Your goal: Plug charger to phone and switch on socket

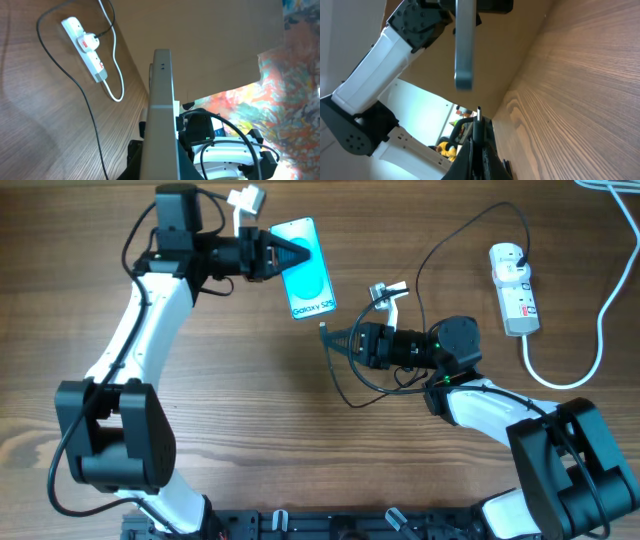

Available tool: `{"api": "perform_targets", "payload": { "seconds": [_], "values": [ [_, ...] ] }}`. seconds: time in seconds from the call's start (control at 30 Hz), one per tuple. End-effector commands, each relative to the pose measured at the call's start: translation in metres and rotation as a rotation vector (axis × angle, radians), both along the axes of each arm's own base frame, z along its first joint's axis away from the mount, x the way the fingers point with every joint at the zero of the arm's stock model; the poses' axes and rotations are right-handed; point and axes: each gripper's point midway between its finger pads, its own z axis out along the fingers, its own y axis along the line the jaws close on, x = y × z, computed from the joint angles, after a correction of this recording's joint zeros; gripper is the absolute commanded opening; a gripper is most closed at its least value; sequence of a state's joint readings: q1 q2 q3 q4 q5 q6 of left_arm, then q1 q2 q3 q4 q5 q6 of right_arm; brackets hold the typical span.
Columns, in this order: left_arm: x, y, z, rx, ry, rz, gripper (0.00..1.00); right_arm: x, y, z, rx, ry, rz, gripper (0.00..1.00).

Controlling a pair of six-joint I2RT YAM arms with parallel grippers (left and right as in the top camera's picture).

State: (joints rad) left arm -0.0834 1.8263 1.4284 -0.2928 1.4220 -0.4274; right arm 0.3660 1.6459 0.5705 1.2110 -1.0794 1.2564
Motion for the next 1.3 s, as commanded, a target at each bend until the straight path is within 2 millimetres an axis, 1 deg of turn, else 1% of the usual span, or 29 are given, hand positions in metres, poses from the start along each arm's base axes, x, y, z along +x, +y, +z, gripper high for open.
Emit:
{"api": "perform_targets", "payload": {
  "seconds": [0.0, 0.07, 0.23, 0.33, 0.8, 1.03, 1.27],
  "values": [
    [-0.005, -0.012, -0.001, 0.003, -0.002, -0.026, 0.04, 0.001, 0.002, -0.002, 0.002, 0.014, -0.005, 0.04],
    [-0.005, -0.013, -0.001, 0.004, -0.003, -0.028, 0.04, 0.001, 0.002, -0.002, 0.002, 0.012, -0.005, 0.04],
    [-0.004, -0.013, -0.002, 0.011, -0.002, -0.019, 0.04, -0.001, 0.002, 0.005, 0.018, -0.034, 0.002, 0.04],
    [0.0, -0.012, -0.005, 0.028, -0.004, 0.002, 0.04, -0.005, 0.002, 0.005, 0.015, -0.039, 0.023, 0.04],
    [-0.002, -0.012, -0.005, 0.023, 0.007, -0.005, 0.04, -0.003, 0.002, 0.005, 0.013, -0.057, 0.015, 0.04],
    [-0.003, 0.0, 0.002, -0.015, 0.008, -0.019, 0.04, -0.003, 0.002, 0.004, 0.012, -0.056, 0.015, 0.04],
    [-0.005, -0.002, 0.001, -0.017, 0.016, -0.026, 0.04, -0.002, 0.002, 0.004, 0.013, -0.055, 0.009, 0.04]
  ]
}}
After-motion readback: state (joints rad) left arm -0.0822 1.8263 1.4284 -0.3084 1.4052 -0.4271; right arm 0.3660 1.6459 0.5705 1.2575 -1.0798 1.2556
